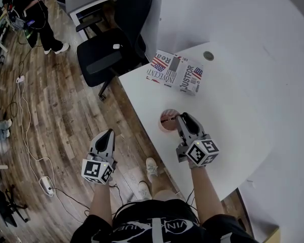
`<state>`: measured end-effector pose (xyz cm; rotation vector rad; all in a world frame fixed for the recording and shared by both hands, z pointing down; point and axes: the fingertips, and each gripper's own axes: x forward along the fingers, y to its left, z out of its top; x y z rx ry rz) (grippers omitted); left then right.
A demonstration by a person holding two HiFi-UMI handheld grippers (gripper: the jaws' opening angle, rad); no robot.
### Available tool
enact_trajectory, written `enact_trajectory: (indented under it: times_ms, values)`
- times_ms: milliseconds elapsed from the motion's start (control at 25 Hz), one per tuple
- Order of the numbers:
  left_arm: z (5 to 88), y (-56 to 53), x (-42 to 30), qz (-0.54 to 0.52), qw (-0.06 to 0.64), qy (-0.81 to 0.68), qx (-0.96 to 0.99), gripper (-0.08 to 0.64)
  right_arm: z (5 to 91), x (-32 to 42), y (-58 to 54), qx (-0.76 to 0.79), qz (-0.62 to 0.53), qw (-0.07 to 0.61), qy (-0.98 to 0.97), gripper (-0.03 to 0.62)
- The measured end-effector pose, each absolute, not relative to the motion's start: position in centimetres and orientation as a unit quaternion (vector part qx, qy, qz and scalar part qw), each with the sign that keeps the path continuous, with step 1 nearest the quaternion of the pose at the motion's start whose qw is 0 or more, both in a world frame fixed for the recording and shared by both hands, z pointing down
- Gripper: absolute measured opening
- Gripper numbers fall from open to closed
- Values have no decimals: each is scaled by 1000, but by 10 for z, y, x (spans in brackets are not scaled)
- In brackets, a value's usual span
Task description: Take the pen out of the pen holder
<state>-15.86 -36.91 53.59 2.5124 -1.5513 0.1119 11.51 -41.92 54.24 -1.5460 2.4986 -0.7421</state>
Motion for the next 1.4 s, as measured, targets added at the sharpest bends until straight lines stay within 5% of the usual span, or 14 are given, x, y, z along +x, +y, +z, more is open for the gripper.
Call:
enact_trajectory:
  times_ms: [320, 1400]
  values:
    - [538, -367, -160, 40, 96, -523, 846, 14, 540, 112, -420, -513, -227, 44, 827, 75]
    - [509, -337, -176, 24, 74, -531, 844, 14, 483, 110, -402, -522, -154, 67, 836, 52]
